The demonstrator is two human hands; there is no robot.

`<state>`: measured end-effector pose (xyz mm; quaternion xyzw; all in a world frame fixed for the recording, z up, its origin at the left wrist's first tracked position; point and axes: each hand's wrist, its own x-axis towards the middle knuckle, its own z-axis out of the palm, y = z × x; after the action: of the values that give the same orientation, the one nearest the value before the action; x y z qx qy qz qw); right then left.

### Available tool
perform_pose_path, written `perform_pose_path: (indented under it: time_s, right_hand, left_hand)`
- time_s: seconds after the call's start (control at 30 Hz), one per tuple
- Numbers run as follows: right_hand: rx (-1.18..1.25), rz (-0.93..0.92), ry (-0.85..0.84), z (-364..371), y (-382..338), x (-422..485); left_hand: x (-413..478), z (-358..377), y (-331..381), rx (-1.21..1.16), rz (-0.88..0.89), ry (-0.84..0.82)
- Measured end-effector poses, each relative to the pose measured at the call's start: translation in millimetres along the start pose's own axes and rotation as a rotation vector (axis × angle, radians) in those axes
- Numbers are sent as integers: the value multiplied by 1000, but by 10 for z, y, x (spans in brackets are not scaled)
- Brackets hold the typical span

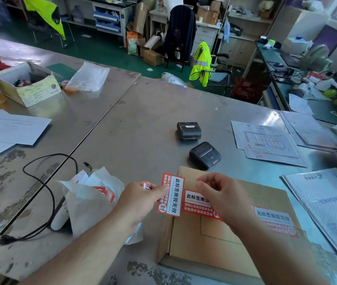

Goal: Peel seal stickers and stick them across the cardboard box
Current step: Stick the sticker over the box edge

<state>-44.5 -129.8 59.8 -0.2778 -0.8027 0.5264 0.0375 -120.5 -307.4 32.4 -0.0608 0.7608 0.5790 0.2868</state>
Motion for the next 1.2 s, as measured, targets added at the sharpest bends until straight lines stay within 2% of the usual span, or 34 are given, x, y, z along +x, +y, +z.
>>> perform_pose_path:
  time_s: [0.27, 0.53, 1.2]
  right_hand:
    - [-411, -249, -62, 8, 167, 19]
    - [-510, -362, -91, 50, 190, -3]
    - [-581, -268, -110, 86, 163, 4]
  left_hand:
    - [26, 70, 15, -2, -36, 24]
    - [48, 72, 7, 47, -17, 29]
    - [12, 119, 1, 126, 18, 68]
